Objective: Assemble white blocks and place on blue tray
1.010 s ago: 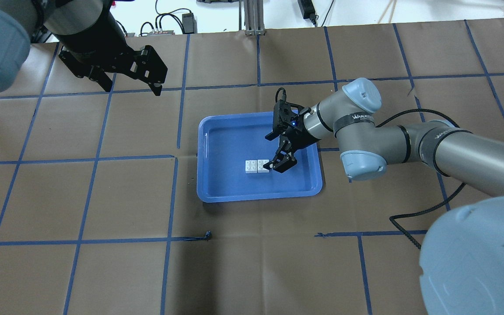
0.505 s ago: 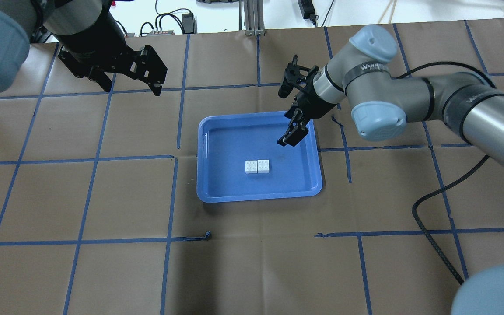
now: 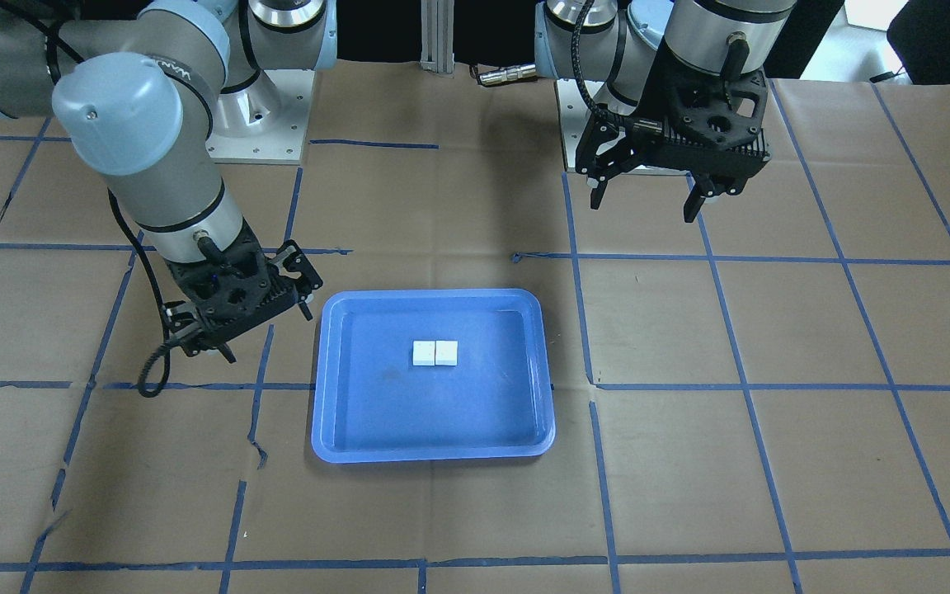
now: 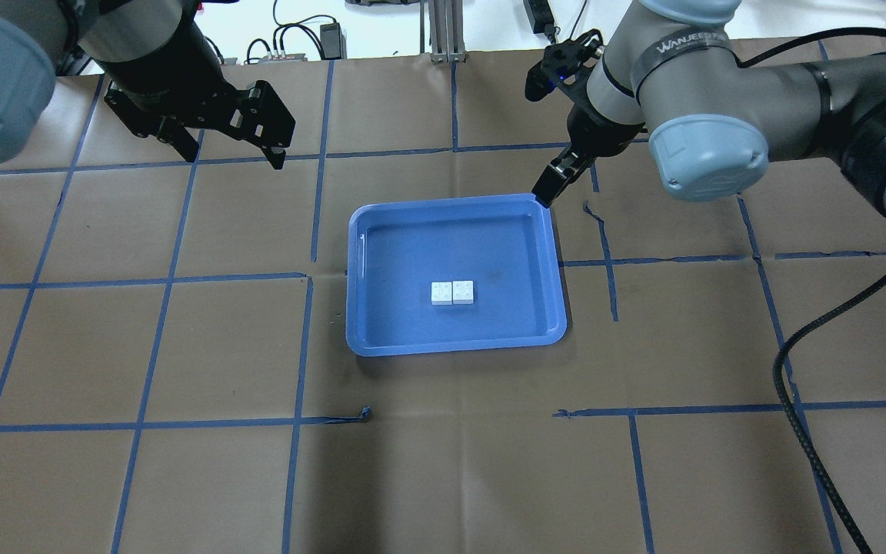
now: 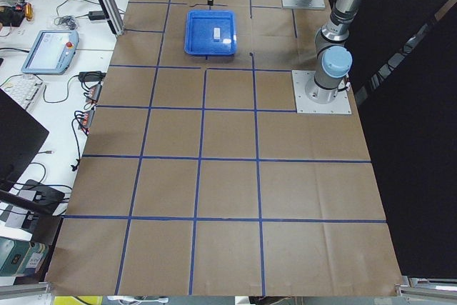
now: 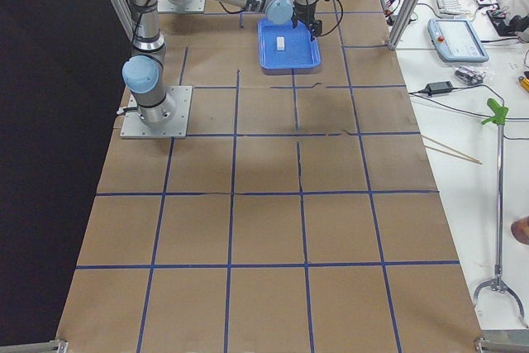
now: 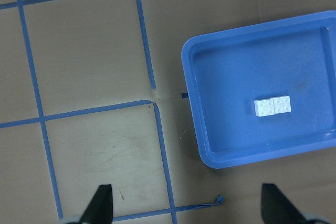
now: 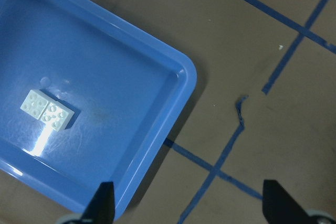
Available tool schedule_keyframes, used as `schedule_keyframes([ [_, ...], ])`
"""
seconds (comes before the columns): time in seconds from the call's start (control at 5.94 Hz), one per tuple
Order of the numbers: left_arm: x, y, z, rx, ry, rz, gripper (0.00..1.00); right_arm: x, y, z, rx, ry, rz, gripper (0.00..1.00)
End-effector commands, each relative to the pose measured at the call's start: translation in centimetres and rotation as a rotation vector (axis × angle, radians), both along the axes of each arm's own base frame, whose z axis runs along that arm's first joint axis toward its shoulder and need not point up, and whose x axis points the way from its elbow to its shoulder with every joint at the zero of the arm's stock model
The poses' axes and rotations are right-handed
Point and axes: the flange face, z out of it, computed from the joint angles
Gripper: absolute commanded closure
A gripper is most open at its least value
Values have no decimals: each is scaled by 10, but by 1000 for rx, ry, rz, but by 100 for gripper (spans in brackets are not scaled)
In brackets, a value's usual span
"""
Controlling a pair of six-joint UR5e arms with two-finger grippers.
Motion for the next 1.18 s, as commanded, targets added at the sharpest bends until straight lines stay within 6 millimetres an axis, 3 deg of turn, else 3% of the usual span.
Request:
schedule_keyframes([
  [0.0, 0, 0, 0, -1, 2, 1, 1, -42, 26, 55, 115, 32, -306, 0],
  [0.34, 1, 0, 0, -1, 2, 3, 1, -42, 61, 115, 167, 41, -605, 0],
  [1.01, 1, 0, 0, -1, 2, 4, 1, -24, 70, 120, 159, 53, -608, 0],
])
